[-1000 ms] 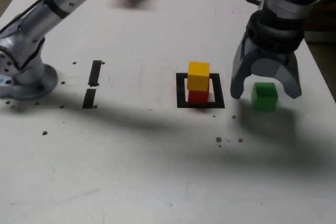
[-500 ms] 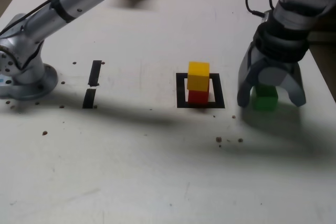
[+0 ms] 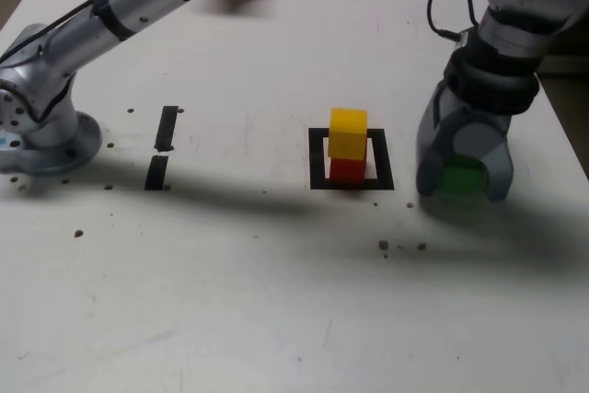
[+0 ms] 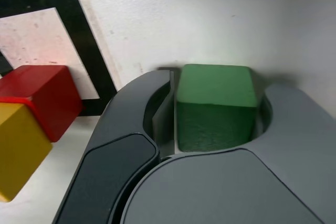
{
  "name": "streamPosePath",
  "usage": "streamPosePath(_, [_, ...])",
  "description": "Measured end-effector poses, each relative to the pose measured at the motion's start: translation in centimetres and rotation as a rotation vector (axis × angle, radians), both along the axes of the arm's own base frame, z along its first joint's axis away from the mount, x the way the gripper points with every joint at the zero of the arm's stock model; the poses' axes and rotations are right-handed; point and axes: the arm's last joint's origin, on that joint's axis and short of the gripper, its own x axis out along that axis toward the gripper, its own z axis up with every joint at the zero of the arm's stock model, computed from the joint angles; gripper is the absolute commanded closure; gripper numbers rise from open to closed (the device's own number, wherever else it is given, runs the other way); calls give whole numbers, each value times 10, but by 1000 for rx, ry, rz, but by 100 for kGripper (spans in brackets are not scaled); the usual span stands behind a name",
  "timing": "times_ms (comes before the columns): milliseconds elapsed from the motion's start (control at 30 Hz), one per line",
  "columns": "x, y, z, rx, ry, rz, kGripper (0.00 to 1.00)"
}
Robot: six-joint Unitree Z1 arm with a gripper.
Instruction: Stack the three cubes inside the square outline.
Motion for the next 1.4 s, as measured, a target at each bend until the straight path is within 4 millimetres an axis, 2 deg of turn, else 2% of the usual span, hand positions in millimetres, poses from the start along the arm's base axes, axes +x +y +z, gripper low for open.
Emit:
streamPosePath(233, [1,-2,2,30,-17,-12,92])
streamPosePath(367, [-5,-7,17,59,-46,-30,93])
streamPosePath(467, [-18,-11,38,81,-62,-36,93])
streamPosePath(700, [-61,-20,89,113,-96,-25,93])
streamPosePath(1133, [-154,-2,153,107,-130,15,93])
streamPosePath(1200, [-159,-1,152,97,-121,19,93])
streamPosePath(1400, [-152,-3,124,56,-90,28,92])
